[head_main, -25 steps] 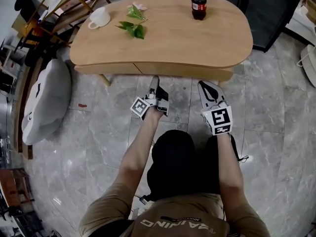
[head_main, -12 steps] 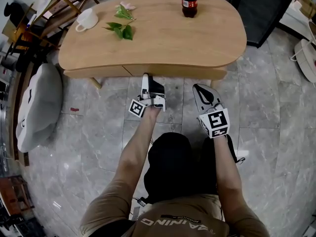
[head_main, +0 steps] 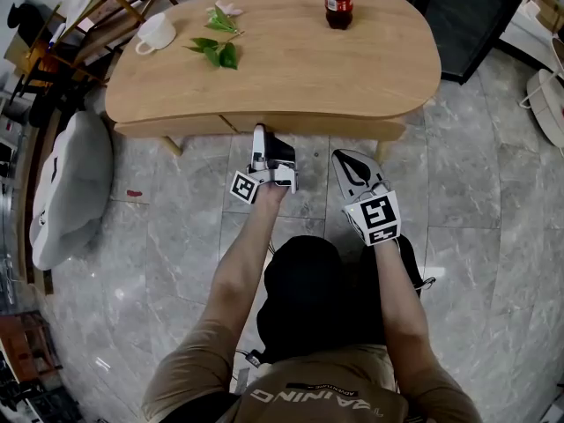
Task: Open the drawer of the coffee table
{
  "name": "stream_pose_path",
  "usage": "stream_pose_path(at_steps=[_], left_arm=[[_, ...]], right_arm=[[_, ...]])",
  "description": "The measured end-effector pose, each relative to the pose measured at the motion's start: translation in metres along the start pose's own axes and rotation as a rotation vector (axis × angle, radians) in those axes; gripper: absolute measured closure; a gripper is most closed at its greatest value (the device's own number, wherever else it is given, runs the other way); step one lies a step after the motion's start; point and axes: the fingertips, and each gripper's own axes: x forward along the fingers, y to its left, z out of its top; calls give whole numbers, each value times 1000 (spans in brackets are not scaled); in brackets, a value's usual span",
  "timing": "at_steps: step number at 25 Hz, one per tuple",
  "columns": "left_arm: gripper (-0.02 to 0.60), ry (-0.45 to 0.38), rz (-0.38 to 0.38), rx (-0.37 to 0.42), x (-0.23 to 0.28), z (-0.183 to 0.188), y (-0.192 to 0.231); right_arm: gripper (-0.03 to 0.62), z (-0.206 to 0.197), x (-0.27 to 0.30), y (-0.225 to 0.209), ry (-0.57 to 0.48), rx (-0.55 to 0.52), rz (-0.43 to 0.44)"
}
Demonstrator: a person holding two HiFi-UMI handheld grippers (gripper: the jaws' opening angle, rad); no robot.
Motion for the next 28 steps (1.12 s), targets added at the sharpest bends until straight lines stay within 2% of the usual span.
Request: stream_pose_path(at_steps=[10,21,28], left_arm=[[367,46,-20,-22,-18,-4,-13],[368,92,-29,-28,-63,-9,-43],[368,108,-35,-30,-96,-13,-63]], right_arm=[[589,7,-16,13,-22,4,24],[589,35,-43,48,-77,26,74],[589,43,-65,67,-72,-15,113]])
